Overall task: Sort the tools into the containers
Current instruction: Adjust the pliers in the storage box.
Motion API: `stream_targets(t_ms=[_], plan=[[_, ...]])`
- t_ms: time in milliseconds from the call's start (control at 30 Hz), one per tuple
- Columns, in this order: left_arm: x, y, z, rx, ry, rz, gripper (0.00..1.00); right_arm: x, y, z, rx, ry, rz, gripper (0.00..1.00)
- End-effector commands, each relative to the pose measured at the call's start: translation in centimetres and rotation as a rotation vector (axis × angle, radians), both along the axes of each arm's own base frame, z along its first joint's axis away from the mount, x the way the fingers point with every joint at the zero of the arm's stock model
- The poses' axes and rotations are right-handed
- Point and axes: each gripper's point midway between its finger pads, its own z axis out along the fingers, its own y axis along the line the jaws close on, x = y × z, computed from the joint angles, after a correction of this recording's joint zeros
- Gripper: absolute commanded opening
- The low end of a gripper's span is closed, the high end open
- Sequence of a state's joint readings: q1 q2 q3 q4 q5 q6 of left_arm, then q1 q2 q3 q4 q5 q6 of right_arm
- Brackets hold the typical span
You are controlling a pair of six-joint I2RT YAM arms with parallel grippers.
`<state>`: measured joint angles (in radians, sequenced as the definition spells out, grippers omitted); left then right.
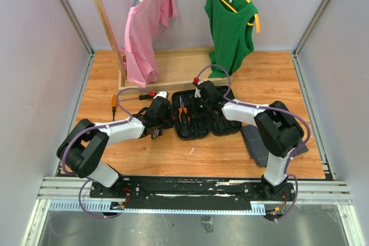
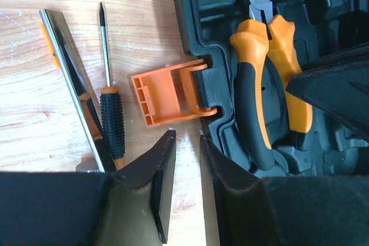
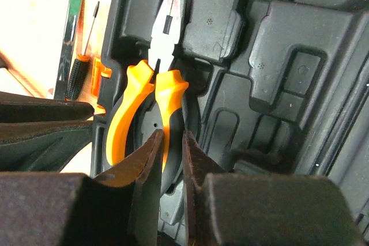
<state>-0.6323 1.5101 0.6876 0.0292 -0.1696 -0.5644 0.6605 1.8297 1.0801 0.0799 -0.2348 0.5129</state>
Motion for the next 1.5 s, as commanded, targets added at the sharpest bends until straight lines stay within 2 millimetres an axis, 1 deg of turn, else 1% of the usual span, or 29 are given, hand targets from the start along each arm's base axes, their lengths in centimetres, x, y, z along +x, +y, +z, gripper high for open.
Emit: stream_targets(t_ms=[0, 233, 467, 567, 633, 800, 933, 1000, 1133, 1233, 1333, 1400, 1467], plan=[[0.0, -1.2, 0.3, -0.036, -0.012, -0.023, 0.28, 0.6, 1.4, 2.0, 0.066, -0.059, -0.028, 0.03], [-0.2, -1.7, 0.2, -0.041, -0.007, -0.032, 0.28, 0.9, 1.4, 1.5, 0.058, -0.068, -0.041, 0.03], [-0.3, -1.7, 0.1, -0.040, -0.006, -0.035, 0.27, 1.2, 1.2, 1.8, 0.057, -0.129, -0.049, 0.06], [-0.2, -1.8, 0.1, -0.041, -0.007, -0.034, 0.27, 1.3, 1.1, 1.7, 0.028, -0.151, -0.045, 0.07], [-0.3, -1.7, 0.0, -0.037, -0.006, -0.031, 0.27, 1.3, 0.9, 1.2, -0.005, -0.150, -0.043, 0.07], [-0.2, -1.3, 0.0, -0.022, -0.009, -0.018, 0.26, 1.3, 1.2, 0.7, -0.009, -0.152, -0.036, 0.12], [0.0, -0.5, 0.4, 0.004, -0.024, 0.010, 0.26, 1.1, 1.6, 0.8, 0.007, -0.146, -0.018, 0.18], [0.3, -0.2, 1.0, 0.016, -0.039, 0.022, 0.28, 0.9, 1.7, 1.0, 0.014, -0.142, -0.009, 0.22], [0.6, 0.5, 2.2, 0.040, -0.064, 0.047, 0.30, 0.6, 1.4, 1.9, 0.021, -0.154, -0.002, 0.27], [0.9, 1.1, 3.2, 0.059, -0.086, 0.074, 0.35, 0.4, 1.0, 2.7, 0.017, -0.168, -0.003, 0.31], [1.1, 1.7, 4.5, 0.066, -0.110, 0.100, 0.37, 0.2, 0.6, 3.8, 0.023, -0.190, -0.004, 0.34], [1.4, 1.6, 5.6, 0.058, -0.129, 0.104, 0.38, 0.1, 0.4, 4.2, 0.025, -0.198, -0.005, 0.35], [1.8, 1.1, 6.6, 0.045, -0.142, 0.093, 0.39, 0.1, 0.1, 4.4, 0.020, -0.202, -0.012, 0.35]])
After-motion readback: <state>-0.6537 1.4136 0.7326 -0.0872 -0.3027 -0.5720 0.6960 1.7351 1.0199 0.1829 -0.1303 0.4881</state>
